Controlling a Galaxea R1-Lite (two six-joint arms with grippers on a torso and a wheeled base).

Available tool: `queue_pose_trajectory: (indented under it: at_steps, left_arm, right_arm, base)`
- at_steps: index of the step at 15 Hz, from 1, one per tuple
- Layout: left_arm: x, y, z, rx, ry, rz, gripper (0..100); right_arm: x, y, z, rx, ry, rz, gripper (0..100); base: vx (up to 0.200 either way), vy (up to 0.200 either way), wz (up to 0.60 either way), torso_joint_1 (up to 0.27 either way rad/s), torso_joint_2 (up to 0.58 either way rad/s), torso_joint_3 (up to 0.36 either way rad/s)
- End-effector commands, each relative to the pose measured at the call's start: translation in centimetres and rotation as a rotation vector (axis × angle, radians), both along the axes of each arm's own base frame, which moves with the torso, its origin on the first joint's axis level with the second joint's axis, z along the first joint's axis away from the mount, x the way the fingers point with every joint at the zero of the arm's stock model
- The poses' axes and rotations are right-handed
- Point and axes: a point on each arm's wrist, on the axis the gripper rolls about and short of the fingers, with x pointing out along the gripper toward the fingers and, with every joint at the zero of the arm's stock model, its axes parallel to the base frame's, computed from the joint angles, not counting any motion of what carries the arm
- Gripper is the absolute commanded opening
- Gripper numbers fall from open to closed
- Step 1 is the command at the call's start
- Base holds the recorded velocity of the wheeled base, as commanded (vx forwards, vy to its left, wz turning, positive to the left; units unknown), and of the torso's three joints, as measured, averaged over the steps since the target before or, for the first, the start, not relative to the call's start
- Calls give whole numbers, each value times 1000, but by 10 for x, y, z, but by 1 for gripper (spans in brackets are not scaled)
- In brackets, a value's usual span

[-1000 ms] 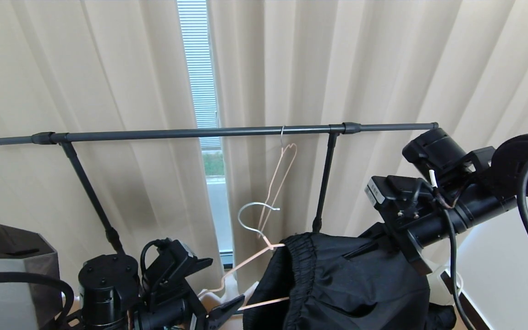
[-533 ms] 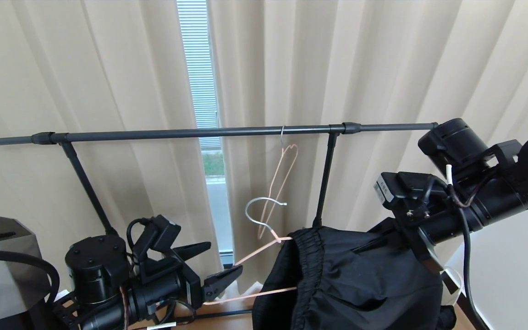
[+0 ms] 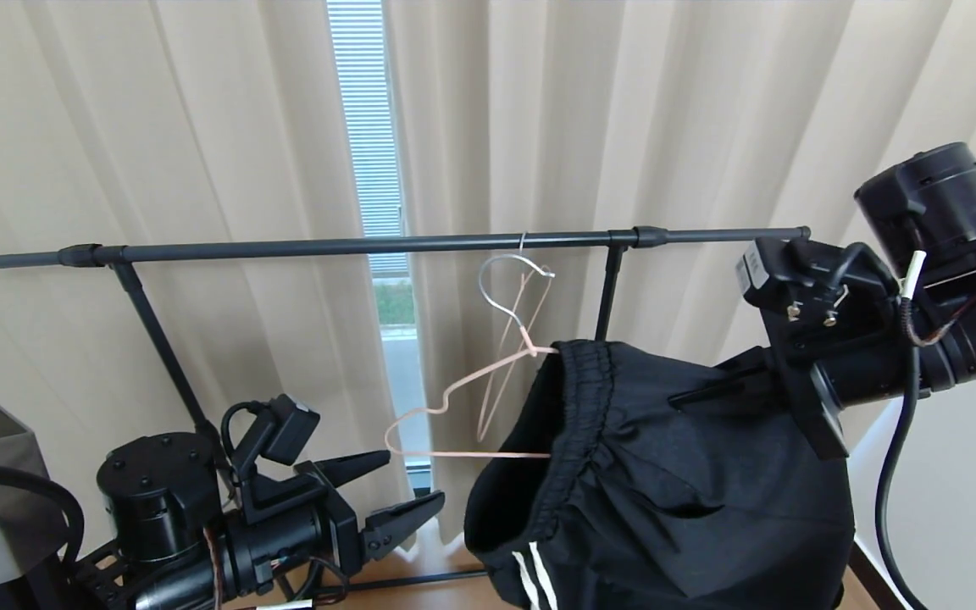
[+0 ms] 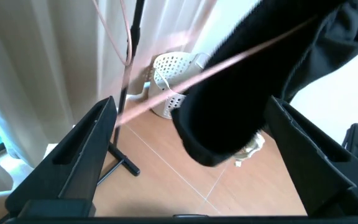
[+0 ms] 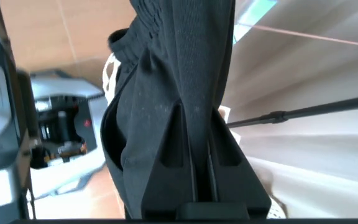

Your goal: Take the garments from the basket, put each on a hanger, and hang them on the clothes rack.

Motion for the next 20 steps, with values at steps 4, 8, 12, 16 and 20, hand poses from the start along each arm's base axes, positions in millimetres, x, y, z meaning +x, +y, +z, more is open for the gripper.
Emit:
queue_pose_trajectory:
  at_steps: [4, 8, 12, 16, 20]
  left_arm:
    - [-1, -5, -5, 8, 20, -18, 100]
    - [6, -15, -14, 25, 32, 2, 100]
    - [12, -32, -24, 59, 28, 66, 100]
    - [10, -37, -23, 61, 20, 69, 100]
    - [8, -41, -28, 68, 39, 54, 100]
  right_arm:
    - [-18, -7, 17, 62, -1, -59, 0]
    - [-29, -9, 16, 129, 4, -102, 0]
    - [-38, -6, 6, 180, -15, -104, 0]
    - [-46, -7, 1, 220, 19, -58, 0]
    - [-53, -8, -8, 260, 10, -16, 0]
  base:
    - [0, 0, 0, 0, 0, 0]
    - [0, 0, 0, 0, 0, 0]
    - [0, 0, 0, 0, 0, 0]
    - [0, 0, 0, 0, 0, 0]
    - [0, 0, 0, 0, 0, 0]
